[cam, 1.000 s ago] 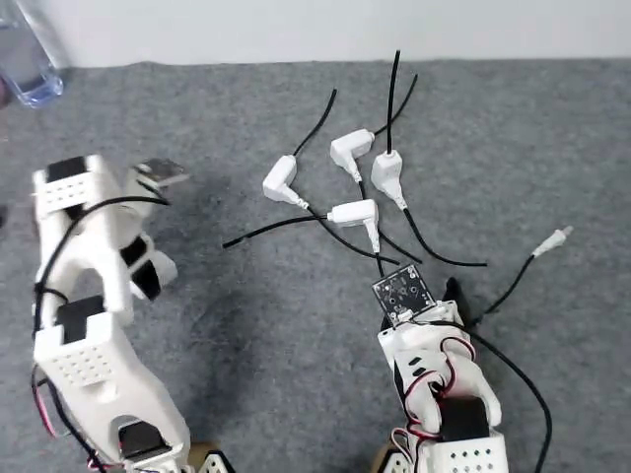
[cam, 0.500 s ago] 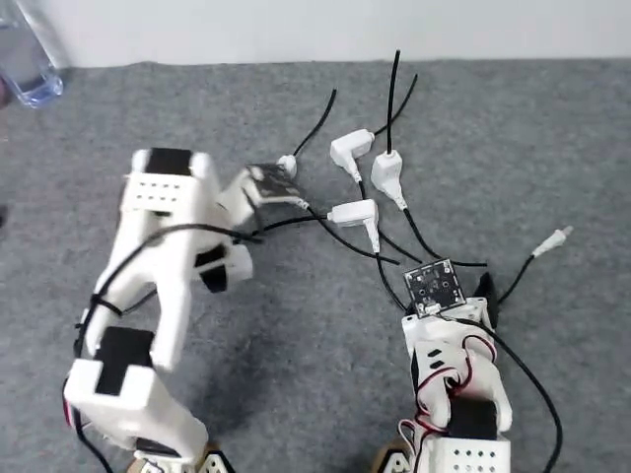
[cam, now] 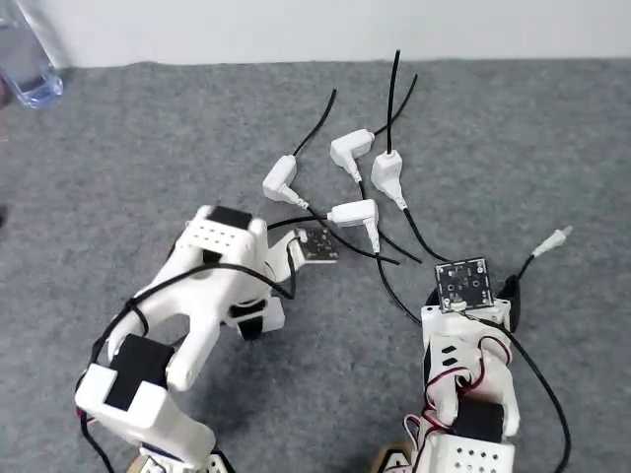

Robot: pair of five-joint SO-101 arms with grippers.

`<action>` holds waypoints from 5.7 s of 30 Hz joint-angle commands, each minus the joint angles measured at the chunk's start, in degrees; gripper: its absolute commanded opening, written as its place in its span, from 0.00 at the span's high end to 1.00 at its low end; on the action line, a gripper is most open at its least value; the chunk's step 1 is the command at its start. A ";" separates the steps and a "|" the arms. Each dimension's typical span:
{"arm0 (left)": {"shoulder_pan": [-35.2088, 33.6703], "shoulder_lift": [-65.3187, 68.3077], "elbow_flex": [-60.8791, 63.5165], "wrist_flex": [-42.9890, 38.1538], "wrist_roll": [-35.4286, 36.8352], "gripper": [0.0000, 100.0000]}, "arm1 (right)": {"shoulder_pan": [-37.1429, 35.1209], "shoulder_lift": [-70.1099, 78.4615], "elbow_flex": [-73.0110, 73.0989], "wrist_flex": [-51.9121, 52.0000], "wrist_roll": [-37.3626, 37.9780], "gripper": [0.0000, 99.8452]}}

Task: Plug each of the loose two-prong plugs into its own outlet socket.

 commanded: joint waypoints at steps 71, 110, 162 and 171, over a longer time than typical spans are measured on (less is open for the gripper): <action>12.22 -13.63 17.45 -21.63 7.74 0.80 | -0.75 0.40 1.05 -0.66 1.05 0.68; 2.64 -9.49 -2.86 -6.15 0.88 0.81 | -0.75 0.40 1.05 -0.84 1.05 0.68; 13.54 -9.49 9.54 -9.32 -3.16 0.96 | -0.75 0.40 1.05 -1.01 1.05 0.68; 13.63 -9.49 6.37 -6.33 -1.05 0.75 | -0.75 0.40 1.05 -0.92 1.05 0.68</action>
